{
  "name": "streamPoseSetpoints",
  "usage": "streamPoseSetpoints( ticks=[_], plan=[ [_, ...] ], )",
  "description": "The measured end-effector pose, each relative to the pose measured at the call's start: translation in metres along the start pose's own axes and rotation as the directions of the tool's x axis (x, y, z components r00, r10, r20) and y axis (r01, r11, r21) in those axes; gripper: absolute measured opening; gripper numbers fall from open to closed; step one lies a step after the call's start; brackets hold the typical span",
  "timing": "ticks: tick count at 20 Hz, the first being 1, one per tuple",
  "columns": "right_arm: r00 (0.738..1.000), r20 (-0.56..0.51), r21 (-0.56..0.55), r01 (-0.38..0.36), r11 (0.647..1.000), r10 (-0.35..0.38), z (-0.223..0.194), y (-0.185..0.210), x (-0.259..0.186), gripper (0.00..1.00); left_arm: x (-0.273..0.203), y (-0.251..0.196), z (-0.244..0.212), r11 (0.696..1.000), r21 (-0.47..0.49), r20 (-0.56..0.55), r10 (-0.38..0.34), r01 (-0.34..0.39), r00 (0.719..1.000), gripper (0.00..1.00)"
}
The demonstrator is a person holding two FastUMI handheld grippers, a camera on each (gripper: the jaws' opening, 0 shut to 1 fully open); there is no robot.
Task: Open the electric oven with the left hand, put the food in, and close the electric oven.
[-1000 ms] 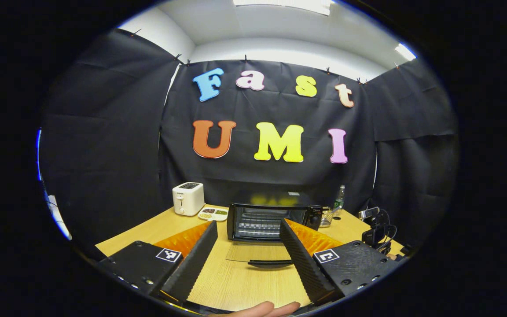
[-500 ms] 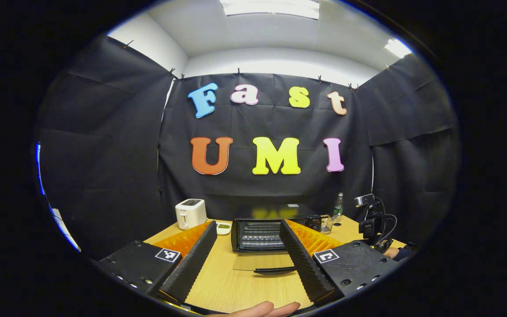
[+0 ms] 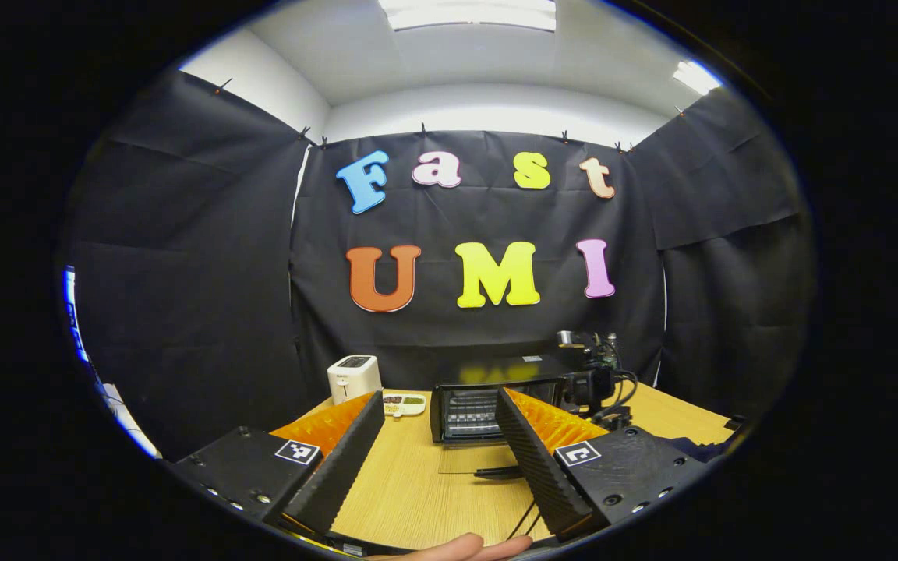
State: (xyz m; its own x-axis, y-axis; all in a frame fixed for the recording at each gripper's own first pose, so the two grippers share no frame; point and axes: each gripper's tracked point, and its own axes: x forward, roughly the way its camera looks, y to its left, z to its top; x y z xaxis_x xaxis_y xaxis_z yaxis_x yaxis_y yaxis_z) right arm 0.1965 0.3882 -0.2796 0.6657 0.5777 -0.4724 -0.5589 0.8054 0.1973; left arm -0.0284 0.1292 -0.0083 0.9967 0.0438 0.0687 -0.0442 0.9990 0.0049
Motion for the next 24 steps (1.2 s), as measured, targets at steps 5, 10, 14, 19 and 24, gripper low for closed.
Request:
streamPoseSetpoints(
  ticks=[5,10,14,19,24],
  plan=[
    [0.998,-0.03,0.065,0.059,0.996,-0.057,0.011,-0.017,0.063,0.48,0.004,0.018,-0.011,1.0,0.023,0.002,0.02,-0.02,1.0,0.94],
    [0.988,0.027,0.12,0.145,0.982,-0.149,0.047,-0.055,0.111,0.48,0.018,0.029,-0.034,0.998,0.05,-0.028,0.05,-0.049,0.998,0.94],
    [0.988,0.047,0.039,0.143,0.989,-0.145,0.06,-0.06,0.141,0.46,0.024,0.041,-0.044,0.997,0.015,-0.06,0.07,-0.07,0.996,0.94],
    [0.987,0.085,0.072,0.13,0.989,-0.136,0.056,-0.058,0.125,0.76,0.02,0.032,-0.042,0.998,0.014,-0.066,0.062,-0.061,0.996,0.94],
    [0.987,0.087,0.101,0.123,0.987,-0.132,0.049,-0.044,0.061,1.0,0.013,0.013,-0.035,0.999,-0.003,-0.06,0.04,-0.04,0.997,0.94]
  ],
)
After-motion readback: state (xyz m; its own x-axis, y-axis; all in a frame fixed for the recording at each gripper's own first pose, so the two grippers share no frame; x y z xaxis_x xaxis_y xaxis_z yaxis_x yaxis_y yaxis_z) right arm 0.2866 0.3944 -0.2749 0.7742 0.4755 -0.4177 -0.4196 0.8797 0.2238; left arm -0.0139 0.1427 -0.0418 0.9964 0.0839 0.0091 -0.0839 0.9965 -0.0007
